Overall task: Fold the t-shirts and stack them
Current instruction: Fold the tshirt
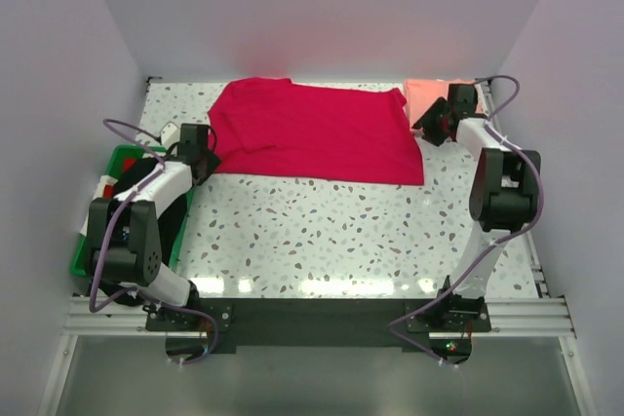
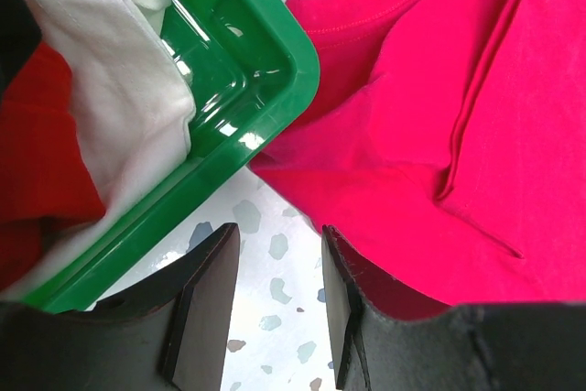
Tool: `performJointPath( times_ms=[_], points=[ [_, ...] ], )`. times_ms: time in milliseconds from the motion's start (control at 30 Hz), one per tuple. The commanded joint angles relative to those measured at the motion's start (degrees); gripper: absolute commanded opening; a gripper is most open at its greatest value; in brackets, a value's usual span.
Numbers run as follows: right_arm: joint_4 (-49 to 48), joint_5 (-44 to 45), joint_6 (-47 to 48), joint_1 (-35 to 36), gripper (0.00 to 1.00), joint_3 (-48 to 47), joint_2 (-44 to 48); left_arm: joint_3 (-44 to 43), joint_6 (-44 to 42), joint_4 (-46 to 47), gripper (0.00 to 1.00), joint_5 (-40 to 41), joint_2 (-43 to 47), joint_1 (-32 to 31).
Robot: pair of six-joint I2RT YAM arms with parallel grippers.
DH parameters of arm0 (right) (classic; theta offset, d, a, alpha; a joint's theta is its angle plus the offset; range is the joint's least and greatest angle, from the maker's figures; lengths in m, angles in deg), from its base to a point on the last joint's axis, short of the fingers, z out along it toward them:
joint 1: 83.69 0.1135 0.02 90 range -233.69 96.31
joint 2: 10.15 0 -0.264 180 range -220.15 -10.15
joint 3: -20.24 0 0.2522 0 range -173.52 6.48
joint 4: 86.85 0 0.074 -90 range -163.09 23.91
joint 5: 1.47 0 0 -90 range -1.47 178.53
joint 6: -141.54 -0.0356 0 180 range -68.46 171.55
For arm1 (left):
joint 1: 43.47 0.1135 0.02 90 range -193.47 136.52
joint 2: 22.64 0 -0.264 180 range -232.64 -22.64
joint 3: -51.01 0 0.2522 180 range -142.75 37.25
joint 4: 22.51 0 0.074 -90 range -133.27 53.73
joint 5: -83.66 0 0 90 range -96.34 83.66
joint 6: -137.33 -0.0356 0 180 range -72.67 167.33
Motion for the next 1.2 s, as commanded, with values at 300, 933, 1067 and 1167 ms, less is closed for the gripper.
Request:
performJointPath(
  times_ms=[300, 933, 1067, 1167],
  points=[
    [-10.54, 1.19, -6.64, -1.02, 0.46, -16.58, -15.46, -1.69, -0.99, 2.11, 0.45, -2.90, 1.26, 0.05],
    [-3.77, -2.84, -7.17, -7.70, 0.47, -28.55, -28.48, -2.31, -2.23, 2.02, 0.45, -5.89, 1.87, 0.05],
    [-3.33, -6.01, -4.80, -7.70, 0.51, -30.40, -27.26, -2.31, -1.61, 1.15, 0.45, -4.22, 2.13, 0.05],
    [-1.58, -7.15, -3.31, -7.53, 0.56, -31.63, -24.11, -1.87, -1.44, 0.88, 0.46, -2.90, 2.75, 0.05]
  ],
)
